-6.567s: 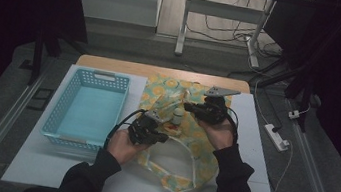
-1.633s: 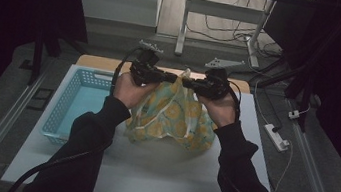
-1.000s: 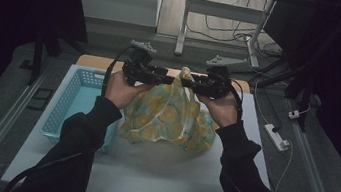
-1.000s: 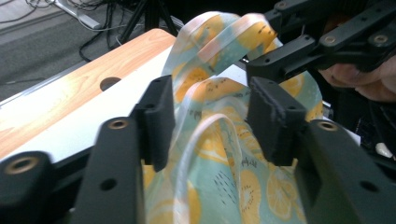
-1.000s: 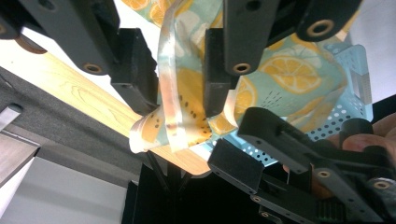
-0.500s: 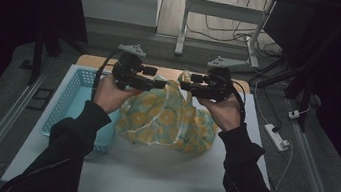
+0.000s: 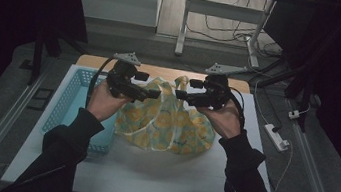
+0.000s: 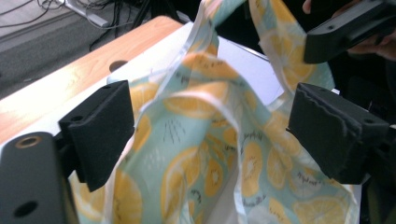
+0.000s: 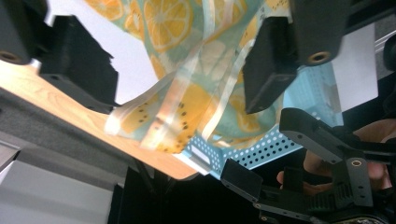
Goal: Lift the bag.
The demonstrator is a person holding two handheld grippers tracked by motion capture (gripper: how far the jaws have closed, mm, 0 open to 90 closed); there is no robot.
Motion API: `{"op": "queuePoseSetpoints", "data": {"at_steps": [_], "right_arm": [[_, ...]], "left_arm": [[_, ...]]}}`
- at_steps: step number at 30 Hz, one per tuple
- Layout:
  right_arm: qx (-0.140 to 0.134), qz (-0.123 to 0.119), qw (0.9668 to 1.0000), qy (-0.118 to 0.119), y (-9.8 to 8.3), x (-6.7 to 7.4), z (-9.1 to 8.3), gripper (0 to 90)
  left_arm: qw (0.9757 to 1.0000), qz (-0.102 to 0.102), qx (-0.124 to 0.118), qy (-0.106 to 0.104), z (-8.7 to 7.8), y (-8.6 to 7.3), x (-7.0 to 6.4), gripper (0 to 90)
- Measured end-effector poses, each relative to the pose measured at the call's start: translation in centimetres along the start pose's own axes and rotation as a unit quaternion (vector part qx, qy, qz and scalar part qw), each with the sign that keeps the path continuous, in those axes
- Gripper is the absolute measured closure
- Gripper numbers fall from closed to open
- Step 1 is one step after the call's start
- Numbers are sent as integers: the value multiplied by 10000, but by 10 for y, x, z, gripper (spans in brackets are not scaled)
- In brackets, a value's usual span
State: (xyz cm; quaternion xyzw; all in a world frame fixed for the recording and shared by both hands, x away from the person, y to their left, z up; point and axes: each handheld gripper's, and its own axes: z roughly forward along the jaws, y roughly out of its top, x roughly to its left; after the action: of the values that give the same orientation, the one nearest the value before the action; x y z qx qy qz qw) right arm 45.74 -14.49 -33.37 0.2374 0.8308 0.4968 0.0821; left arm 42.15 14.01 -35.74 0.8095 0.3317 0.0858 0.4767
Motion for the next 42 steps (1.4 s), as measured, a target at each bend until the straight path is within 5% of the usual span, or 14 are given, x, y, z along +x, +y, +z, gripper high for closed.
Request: {"op": "queuePoseSetpoints", "data": {"at_steps": [16,26,42], "right_arm": [[123,71,9999,73,-24,5,-3,71],[166,66,9997,-155,-38,5,-9,31],[144,38,9989,-441,-79,7,-15,4]], "left_arm": [[9999,-85,49,-121,-9,-36,-4,17],[9999,97,-7,-89,-15,-54,-12,0],[9999,-74,63,57,-20,-94,-22,0]]}}
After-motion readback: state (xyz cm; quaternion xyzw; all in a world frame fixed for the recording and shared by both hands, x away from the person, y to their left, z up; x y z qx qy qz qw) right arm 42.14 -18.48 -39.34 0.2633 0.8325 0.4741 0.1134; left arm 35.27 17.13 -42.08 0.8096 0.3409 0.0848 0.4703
